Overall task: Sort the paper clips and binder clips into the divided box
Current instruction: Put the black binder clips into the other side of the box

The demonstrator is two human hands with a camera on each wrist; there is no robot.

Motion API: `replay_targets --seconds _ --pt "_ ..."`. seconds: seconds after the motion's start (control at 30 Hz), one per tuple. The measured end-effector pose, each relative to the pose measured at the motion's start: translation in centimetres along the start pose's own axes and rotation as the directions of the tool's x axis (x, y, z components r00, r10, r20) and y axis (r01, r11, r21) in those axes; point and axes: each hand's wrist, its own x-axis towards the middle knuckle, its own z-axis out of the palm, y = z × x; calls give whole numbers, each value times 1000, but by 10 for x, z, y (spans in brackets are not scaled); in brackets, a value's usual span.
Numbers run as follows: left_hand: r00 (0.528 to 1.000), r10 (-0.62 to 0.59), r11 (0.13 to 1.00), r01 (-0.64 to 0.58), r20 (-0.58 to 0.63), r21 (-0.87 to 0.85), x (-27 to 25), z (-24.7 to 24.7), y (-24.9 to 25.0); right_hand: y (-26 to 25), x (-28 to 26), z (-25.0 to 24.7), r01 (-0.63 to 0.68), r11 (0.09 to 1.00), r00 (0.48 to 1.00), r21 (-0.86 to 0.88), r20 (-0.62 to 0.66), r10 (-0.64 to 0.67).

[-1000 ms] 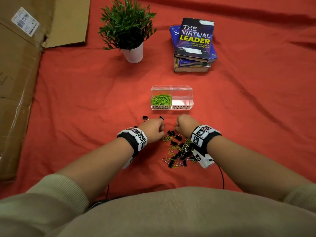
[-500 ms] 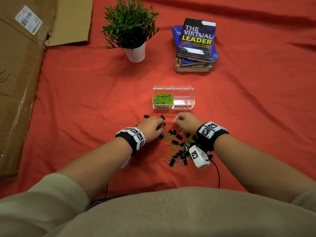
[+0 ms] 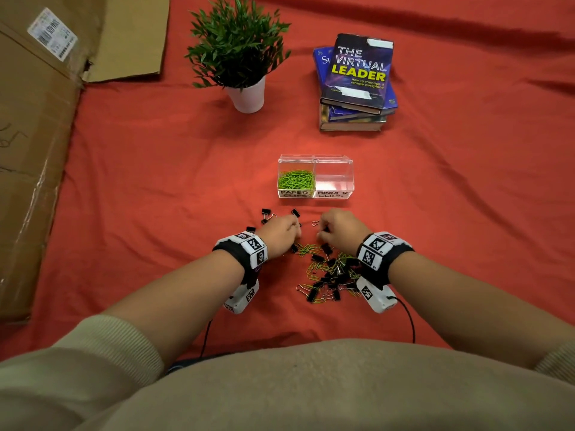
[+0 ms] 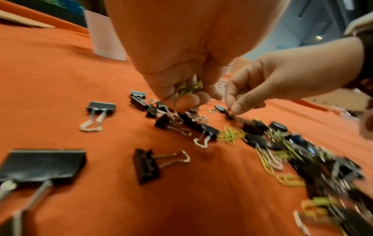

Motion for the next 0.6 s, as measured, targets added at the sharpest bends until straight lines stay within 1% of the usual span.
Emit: replay_targets --seconds 0.07,0.13,0.2,0.27,0.3,0.4,0.5,0.6 --pt "999 45 988 -46 15 145 0 9 4 -3 -4 9 47 998 998 -45 41 -45" --pt "996 91 956 -89 5 278 1 18 4 -5 -7 17 65 996 998 -68 32 -63" --pt "989 149 892 -138 8 430 1 24 1 -6 -9 21 60 993 998 -102 38 -57" --pt "981 192 807 -179 37 563 0 28 -3 -8 -10 23 49 987 997 -155 62 -40" --pt "979 200 778 -186 44 601 0 29 -4 -9 -11 23 51 982 997 -179 72 -38" --pt "978 206 750 -187 45 635 0 31 -6 -12 -12 26 64 967 994 -248 104 -39" --pt "968 239 707 -223 69 671 0 33 -6 -17 -14 31 78 946 989 -314 142 -34" --pt "970 226 671 -223 92 707 0 34 -6 -17 -12 25 73 947 982 -314 189 -13"
